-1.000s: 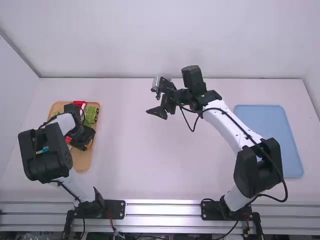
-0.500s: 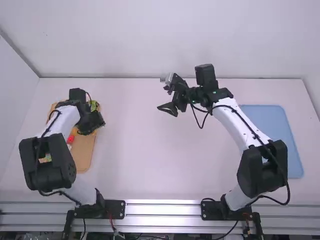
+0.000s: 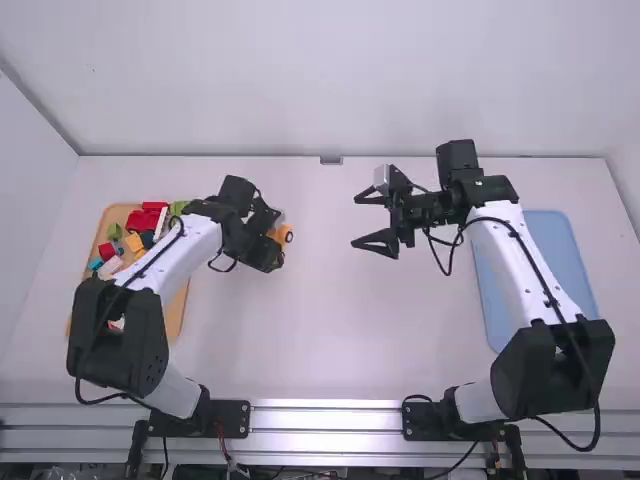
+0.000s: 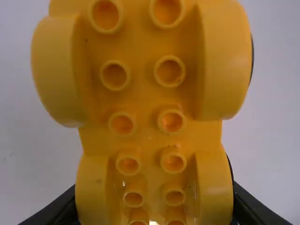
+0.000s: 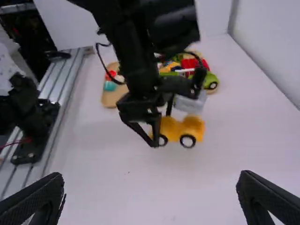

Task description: Assemble lego blocks to make yellow taxi

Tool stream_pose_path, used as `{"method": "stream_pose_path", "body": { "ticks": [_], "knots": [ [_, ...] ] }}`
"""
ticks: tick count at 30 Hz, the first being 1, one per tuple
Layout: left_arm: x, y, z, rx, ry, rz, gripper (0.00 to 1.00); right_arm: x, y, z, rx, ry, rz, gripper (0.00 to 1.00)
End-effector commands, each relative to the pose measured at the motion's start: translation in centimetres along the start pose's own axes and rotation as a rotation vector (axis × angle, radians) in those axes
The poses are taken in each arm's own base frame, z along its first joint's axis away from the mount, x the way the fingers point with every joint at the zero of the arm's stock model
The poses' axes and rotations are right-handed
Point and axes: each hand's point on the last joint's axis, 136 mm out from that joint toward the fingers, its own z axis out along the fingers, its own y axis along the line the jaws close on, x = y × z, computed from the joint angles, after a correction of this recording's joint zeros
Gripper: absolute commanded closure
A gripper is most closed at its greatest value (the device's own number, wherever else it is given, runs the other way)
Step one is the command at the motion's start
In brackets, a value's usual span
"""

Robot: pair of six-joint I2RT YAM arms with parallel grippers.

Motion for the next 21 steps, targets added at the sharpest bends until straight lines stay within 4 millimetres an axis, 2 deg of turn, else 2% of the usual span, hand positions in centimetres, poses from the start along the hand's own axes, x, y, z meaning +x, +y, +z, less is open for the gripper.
{"method": "stream_pose_path", "body": {
  "ticks": [1,5,6,9,15,19,21],
  "knots": [
    [0.2,-2.3,1.5,0.048,0.045,0.187,0.89,-2.5,1.1,-1.6,-0.004,-0.094,-0.183,0.02],
    [1.2,-5.3,3.9,0.087,0.115,0.402,0.84,-2.2,1.6,-2.6,0.001,-0.108,-0.177,0.02],
    [1.2,-5.3,3.9,0.087,0.115,0.402,0.84,-2.2,1.6,-2.6,0.001,-0.108,-0.177,0.02],
    [2.3,-6.3,6.3,0.015,0.210,0.613,0.79,-1.8,2.1,-3.1,0.002,-0.104,-0.181,0.02],
    [3.1,-7.4,8.4,-0.023,0.290,0.954,0.73,-1.6,2.5,-3.1,-0.006,-0.101,-0.182,0.02],
    [2.7,-8.2,9.3,-0.002,0.248,1.089,0.56,-1.6,2.5,-3.1,-0.007,-0.101,-0.184,0.02],
    [2.4,-7.9,9.6,-0.016,0.233,1.104,0.54,-1.6,2.5,-3.1,-0.006,-0.102,-0.183,0.02]
  ]
}}
